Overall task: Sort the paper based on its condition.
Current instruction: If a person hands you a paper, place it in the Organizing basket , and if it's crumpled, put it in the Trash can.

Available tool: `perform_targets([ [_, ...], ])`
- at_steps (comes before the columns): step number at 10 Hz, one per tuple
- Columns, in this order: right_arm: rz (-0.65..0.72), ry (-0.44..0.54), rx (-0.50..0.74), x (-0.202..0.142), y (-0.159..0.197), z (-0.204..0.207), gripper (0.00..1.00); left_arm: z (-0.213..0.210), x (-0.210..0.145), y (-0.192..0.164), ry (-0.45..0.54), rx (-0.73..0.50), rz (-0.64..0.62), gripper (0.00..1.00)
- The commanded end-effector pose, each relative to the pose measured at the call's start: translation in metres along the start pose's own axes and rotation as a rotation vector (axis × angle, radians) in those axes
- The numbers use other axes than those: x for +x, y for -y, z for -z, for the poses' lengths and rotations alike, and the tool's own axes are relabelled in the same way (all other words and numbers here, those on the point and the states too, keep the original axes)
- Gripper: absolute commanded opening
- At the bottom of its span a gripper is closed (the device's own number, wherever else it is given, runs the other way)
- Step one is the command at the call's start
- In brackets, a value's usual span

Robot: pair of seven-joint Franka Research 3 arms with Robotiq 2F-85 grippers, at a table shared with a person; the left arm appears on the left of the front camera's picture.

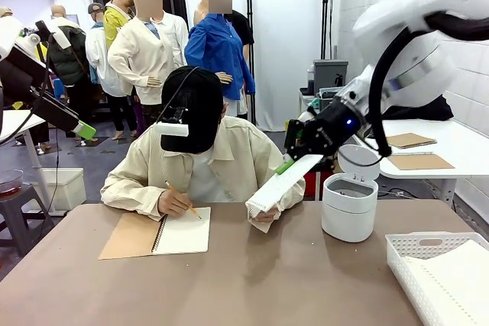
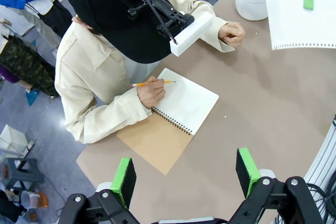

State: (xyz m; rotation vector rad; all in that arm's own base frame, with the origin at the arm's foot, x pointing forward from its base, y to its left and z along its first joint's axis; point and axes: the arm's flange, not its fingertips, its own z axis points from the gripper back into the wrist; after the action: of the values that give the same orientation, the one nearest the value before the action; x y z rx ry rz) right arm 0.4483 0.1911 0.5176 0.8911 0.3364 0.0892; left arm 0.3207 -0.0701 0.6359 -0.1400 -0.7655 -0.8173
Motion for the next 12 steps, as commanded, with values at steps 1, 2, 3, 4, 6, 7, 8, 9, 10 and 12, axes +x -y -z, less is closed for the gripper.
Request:
perform_targets([
  [1,-0.056,0.083,-0.113,-0.020,0.012,-0.015,0.00,-0.001,0.000,-0.001,0.000,0.003,0.005,1.00],
  [2,-0.131,0.170,-0.212,-0.035,0.012,-0.027,0.00,-0.001,0.000,-0.001,0.000,0.003,0.005,1.00],
  [3,-0.163,0.200,-0.273,-0.051,0.016,-0.038,0.00,-0.001,0.000,-0.001,0.000,0.003,0.005,1.00],
  [4,-0.199,0.262,-0.343,-0.064,0.025,-0.048,0.00,-0.001,0.000,-0.001,0.000,0.003,0.005,1.00],
  [6,-0.210,0.296,-0.520,-0.089,0.055,-0.057,0.00,-0.001,0.000,-0.001,0.000,0.003,0.005,1.00],
  [7,-0.223,0.322,-0.557,-0.096,0.067,-0.060,0.00,-0.001,0.000,-0.001,0.000,0.003,0.005,1.00],
  [8,-0.221,0.366,-0.594,-0.105,0.081,-0.064,0.00,-0.001,0.000,-0.001,0.000,0.003,0.005,1.00],
  [9,-0.188,0.433,-0.656,-0.104,0.102,-0.074,0.00,-0.001,0.000,-0.001,0.000,0.003,0.005,1.00],
  [10,-0.141,0.458,-0.649,-0.106,0.124,-0.076,0.00,-0.001,0.000,-0.001,0.000,0.003,0.005,1.00],
  [12,-0.086,0.507,-0.661,-0.121,0.158,-0.088,0.00,-0.001,0.000,-0.001,0.000,0.003,0.005,1.00],
])
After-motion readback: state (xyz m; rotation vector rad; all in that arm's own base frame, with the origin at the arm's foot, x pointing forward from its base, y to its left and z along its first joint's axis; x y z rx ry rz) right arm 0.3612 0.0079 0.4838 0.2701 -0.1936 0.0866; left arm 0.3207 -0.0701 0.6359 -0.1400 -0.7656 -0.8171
